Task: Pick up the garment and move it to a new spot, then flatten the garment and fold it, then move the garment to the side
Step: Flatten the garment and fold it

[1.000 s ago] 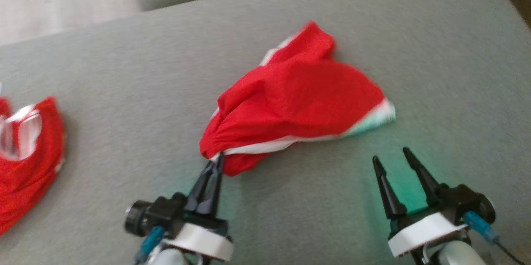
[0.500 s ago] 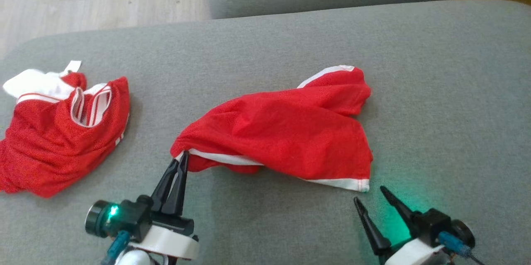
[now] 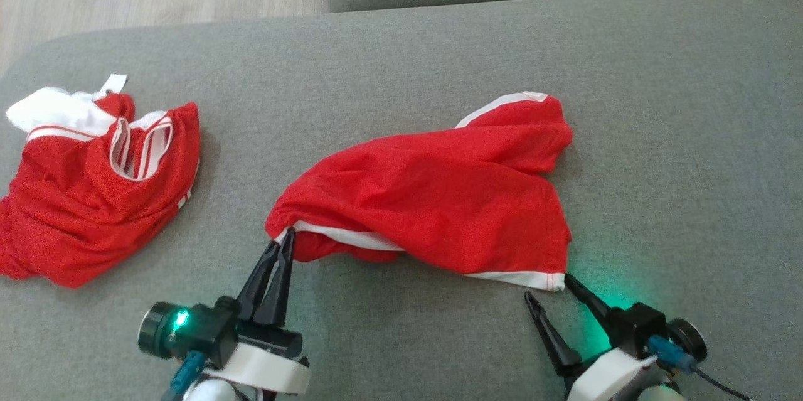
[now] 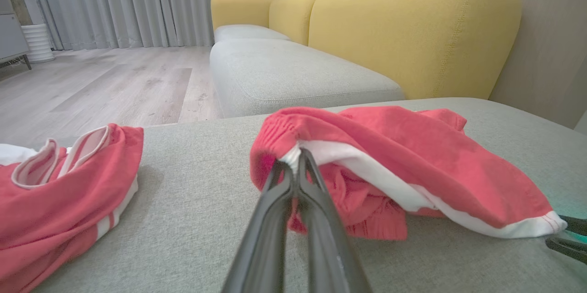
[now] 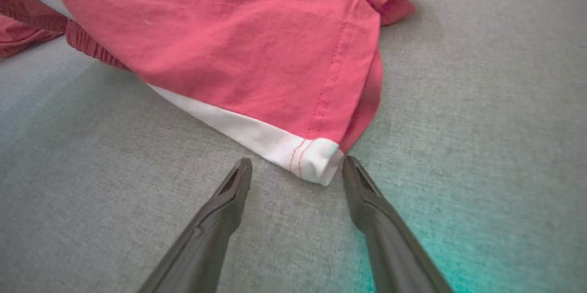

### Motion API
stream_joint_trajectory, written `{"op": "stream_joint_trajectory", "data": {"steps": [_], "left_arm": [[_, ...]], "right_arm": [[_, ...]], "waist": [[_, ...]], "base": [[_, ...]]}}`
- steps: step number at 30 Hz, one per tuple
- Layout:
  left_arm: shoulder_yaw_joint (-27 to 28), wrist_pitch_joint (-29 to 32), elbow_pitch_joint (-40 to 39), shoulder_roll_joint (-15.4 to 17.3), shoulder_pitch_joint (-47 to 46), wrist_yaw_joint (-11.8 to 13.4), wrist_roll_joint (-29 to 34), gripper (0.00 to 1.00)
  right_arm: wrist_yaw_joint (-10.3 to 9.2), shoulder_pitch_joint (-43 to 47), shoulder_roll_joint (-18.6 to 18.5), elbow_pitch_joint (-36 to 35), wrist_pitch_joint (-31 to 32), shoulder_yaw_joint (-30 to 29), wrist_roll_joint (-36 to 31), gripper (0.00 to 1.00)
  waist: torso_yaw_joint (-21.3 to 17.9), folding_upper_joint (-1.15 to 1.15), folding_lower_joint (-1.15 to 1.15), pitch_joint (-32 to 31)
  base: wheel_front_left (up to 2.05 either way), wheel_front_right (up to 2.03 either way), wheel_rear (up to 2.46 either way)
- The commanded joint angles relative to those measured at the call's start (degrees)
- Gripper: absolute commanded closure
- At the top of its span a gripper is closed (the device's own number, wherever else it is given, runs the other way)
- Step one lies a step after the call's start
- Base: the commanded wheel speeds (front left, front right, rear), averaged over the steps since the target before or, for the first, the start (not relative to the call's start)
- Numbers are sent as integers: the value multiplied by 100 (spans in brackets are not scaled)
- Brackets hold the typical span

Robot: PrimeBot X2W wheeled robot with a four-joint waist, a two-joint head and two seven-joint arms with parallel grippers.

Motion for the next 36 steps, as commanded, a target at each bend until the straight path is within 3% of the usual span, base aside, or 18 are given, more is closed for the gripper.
{"op": "stream_joint_trajectory", "data": {"steps": [1, 4, 12, 19, 25, 31, 36], "left_arm": [[252, -29, -141, 13, -221, -21, 49, 100], [283, -29, -125, -20, -244, -47, 80, 100], [485, -29, -215, 14, -284, -78, 168, 100], [699, -29, -776, 289, -243, -50, 322, 100], [803, 252, -1887, 809, -549, -190, 462, 100], [799, 1028, -3039, 1374, -1640, -423, 382, 100], [383, 1593, -3057, 1654, -3339, -521, 141, 100]], "right_arm": [[-4, -143, -29, -83, -24, 116, 21, 0], [-4, -214, -18, -8, -24, 182, 68, 100], [-4, -321, -129, -310, -24, 178, 193, 100], [-4, -230, -334, -1634, -24, -460, 78, 100], [-4, -490, -594, -3169, -24, -1241, -26, 100], [-4, -1323, -1240, -4080, -24, -1896, -102, 100], [-4, -2430, -1847, -3977, -24, -2166, -58, 100]], "waist": [[5, 0, 0, 18], [-1, 0, 0, 59], [-182, 0, 0, 55], [-551, 0, 0, -89], [-912, 0, 0, -112], [-1090, 0, 0, 25], [-1059, 0, 0, 478]], "base": [[0, 0, 0], [0, 0, 0], [0, 0, 0], [0, 0, 0], [0, 0, 0], [0, 0, 0], [0, 0, 0]]}}
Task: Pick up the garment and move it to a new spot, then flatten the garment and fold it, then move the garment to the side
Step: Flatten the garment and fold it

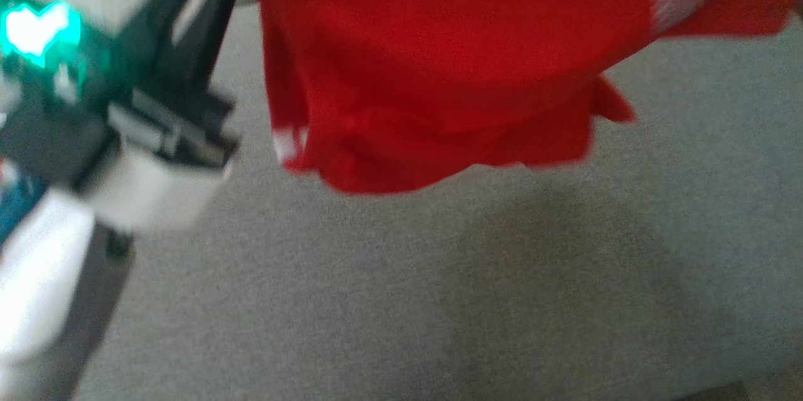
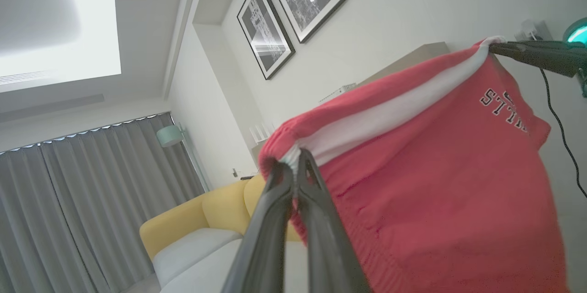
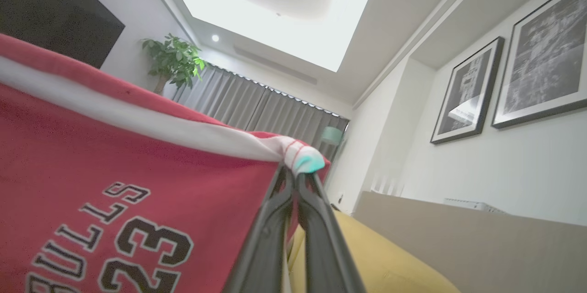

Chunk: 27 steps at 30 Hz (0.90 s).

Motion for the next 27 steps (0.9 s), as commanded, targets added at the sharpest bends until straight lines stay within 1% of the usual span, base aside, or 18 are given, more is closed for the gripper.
{"op": "stream_joint_trajectory", "data": {"steps": [1, 4, 7, 9, 12, 14, 16, 19, 23, 26, 27], "left_arm": [[132, 70, 4, 205, -613, -22, -76, 100], [-415, 120, 600, 202, -1736, -30, -183, 100], [-909, -89, 1377, 104, -2816, -32, -197, 100], [-1150, -321, 1950, -29, -3460, -32, -109, 100], [-1230, -834, 2750, -314, -4174, -32, 13, 100], [-1212, -1163, 3155, -477, -4443, -20, 45, 100], [-1242, -1359, 3449, -596, -4499, -18, 27, 100], [-1415, -1514, 3679, -684, -4232, -21, 6, 100], [-1665, -1587, 3743, -697, -3369, -24, -54, 100], [-1755, -1594, 3518, -697, -2495, 10, -137, 100], [-1755, -1594, 3518, -697, -2495, 10, -137, 100]], "right_arm": [[-4, -293, -223, 18, -18, 29, 74, 100], [-4, -1043, -557, 497, -18, 229, 212, 100], [-4, -1820, -707, 996, -18, 414, 427, 100], [-4, -2314, -755, 1280, -18, 423, 507, 100], [-4, -2894, -794, 1524, -18, 352, 400, 100], [-4, -3100, -776, 1546, -18, 278, 341, 100], [-4, -3135, -728, 1495, -18, 200, 282, 100], [-4, -2763, -665, 1321, -18, 137, 198, 100], [-4, -1827, -522, 1154, -18, 81, 149, 100], [-4, -1005, -374, 1069, -18, 20, 187, 100], [-4, -1005, -374, 1069, -18, 20, 187, 100]], "waist": [[45, 0, 0, 299], [132, 0, 0, 678], [199, 0, 0, 1055], [255, 0, 0, 1299], [320, 0, 0, 1563], [349, 0, 0, 1688], [377, 0, 0, 1760], [444, 0, 0, 1782], [508, 0, 0, 1710], [522, 0, 0, 1618], [522, 0, 0, 1618]], "base": [[0, 0, 0], [0, 0, 0], [0, 0, 0], [0, 0, 0], [0, 0, 0], [0, 0, 0], [0, 0, 0], [0, 0, 0], [0, 0, 0], [0, 0, 0], [0, 0, 0]]}}
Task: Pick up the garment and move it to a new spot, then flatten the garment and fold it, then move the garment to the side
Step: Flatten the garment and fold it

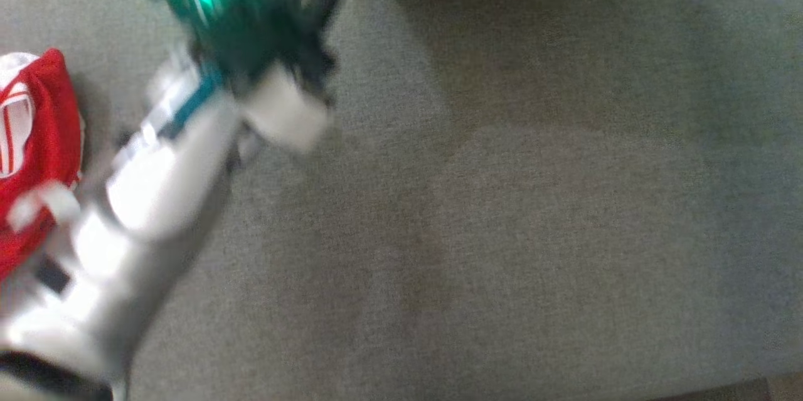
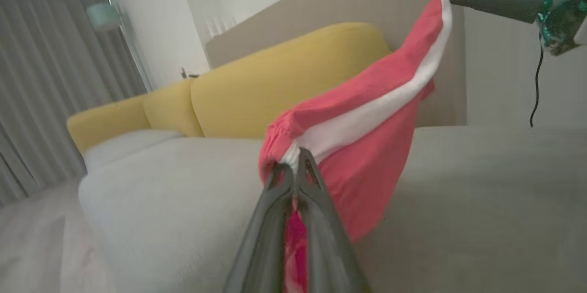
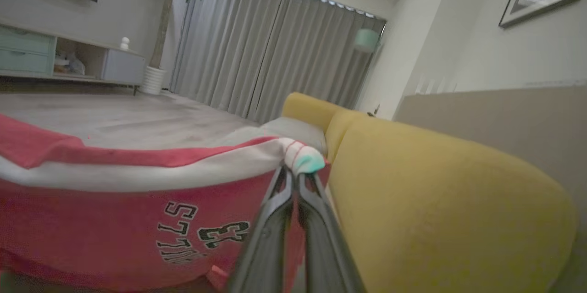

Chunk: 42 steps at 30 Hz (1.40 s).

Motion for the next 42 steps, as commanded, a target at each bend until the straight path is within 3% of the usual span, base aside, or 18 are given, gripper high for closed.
{"op": "stream_joint_trajectory", "data": {"steps": [1, 11, 20, 23, 29, 35, 42], "left_arm": [[155, -20, -300, 183, 172, 54, -41, 100], [-110, -22, -1095, 521, 3533, 606, -139, 100], [-368, 248, -1837, 675, 5080, 1046, -476, 100], [-316, 325, -2001, 578, 4948, 1037, -590, 100], [-153, 691, -1958, 65, 4185, 1008, -874, 100], [143, 982, -1813, -461, 3527, 987, -1399, 100], [225, 1233, -1574, -679, 2931, 947, -1529, 100]], "right_arm": [[-4, 340, -38, -241, -13, -64, 15, 100], [-4, 2967, 552, -712, -13, -336, 327, 100], [-4, 4330, 344, -1118, -13, -436, 404, 100], [-4, 4225, 193, -978, 6, -329, 432, 100], [-4, 3270, -261, -410, 210, 125, 840, 100], [-4, 1935, -764, 374, 330, 879, 1376, 100], [-4, 537, -1055, 1256, 318, 1908, 1841, 100]], "waist": [[-19, 0, 0, -93], [-396, 0, 0, -929], [-443, 0, 0, -1289], [-309, 0, 0, -1231], [55, 0, 0, -855], [395, 0, 0, -441], [690, 0, 0, -101]], "base": [[0, 0, 0], [0, 0, 0], [0, 0, 0], [0, 0, 0], [0, 0, 0], [0, 0, 0], [0, 0, 0]]}}
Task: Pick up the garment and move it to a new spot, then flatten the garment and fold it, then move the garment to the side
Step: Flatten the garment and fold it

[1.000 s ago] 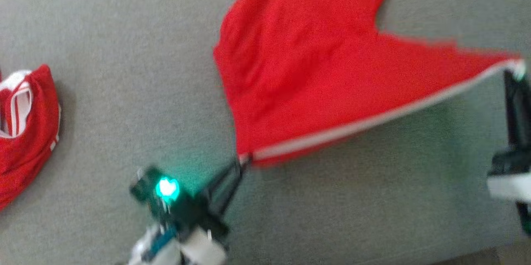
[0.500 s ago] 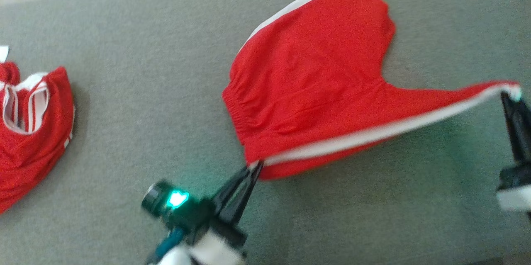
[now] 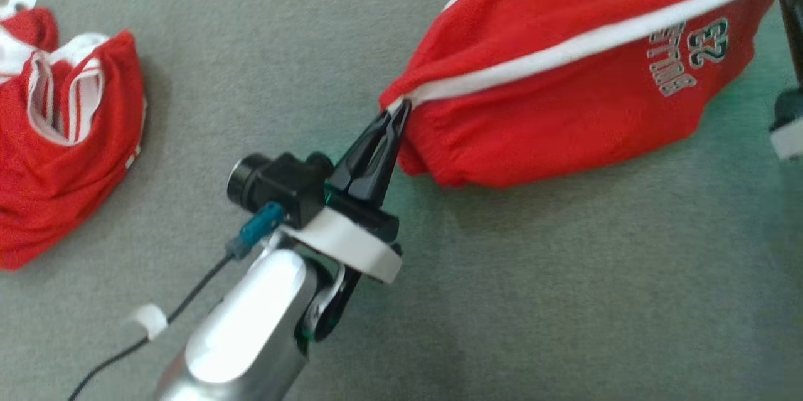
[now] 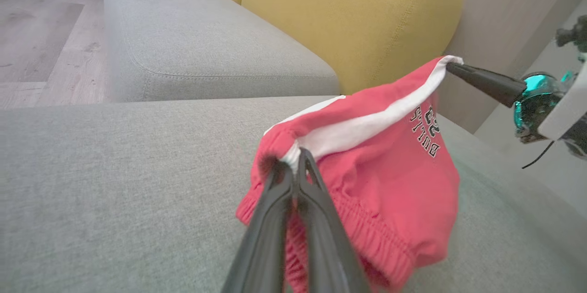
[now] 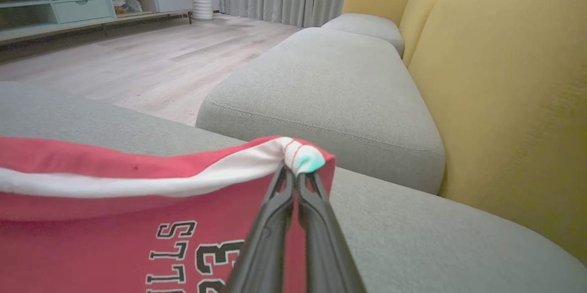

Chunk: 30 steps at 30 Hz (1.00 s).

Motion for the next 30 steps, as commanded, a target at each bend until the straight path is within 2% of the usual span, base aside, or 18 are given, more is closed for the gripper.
{"op": "stream_joint_trajectory", "data": {"steps": [1, 7, 8, 10, 11, 12, 13, 14, 19, 26, 30], "left_arm": [[195, -16, -137, -23, -192, -21, -47, 100], [211, -55, 50, -124, -342, 42, -32, 100], [218, -75, 87, -145, -353, 55, -38, 100], [222, -153, 145, -172, -381, 74, -16, 100], [238, -193, 179, -196, -379, 86, -36, 100], [238, -230, 216, -202, -390, 101, -16, 80], [252, -279, 251, -219, -393, 123, -14, 34], [263, -322, 289, -249, -390, 132, -36, 0], [249, -701, 420, -350, -385, 250, 79, 0], [497, -1246, 254, -453, -8, 1022, 692, 0], [709, -1265, -378, -569, 458, 1337, 1105, 0]], "right_arm": [[-4, -162, -229, 30, -27, 174, 103, 100], [-4, -941, -189, 615, -80, 848, 327, 99], [-4, -1062, -176, 726, -85, 988, 378, 91], [-4, -1271, -158, 941, -102, 1232, 505, 60], [-4, -1370, -147, 1041, -118, 1349, 558, 53], [-4, -1465, -139, 1135, -137, 1463, 594, 50], [-4, -1553, -125, 1222, -162, 1567, 634, 37], [-4, -1622, -94, 1301, -185, 1653, 722, 0], [-4, -1770, -36, 1555, -296, 1871, 1225, 0], [-4, -1564, -330, 1791, -318, 2053, 2001, 0], [-4, -1464, -472, 2085, 132, 2241, 2528, 0]], "waist": [[152, 0, -2, 145], [283, 0, -2, 222], [309, 0, -2, 227], [364, 0, -2, 238], [385, 0, -2, 239], [404, 0, -2, 243], [421, 0, -2, 250], [440, 0, -2, 254], [518, 0, -2, 245], [608, 0, -2, 124], [749, 0, -2, 88]], "base": [[0, 0, 0], [0, 0, 0], [0, 0, 0], [0, 0, 0], [0, 0, 0], [0, 0, 0], [0, 0, 0], [0, 0, 0], [0, 0, 0], [0, 0, 0], [0, 0, 0]]}}
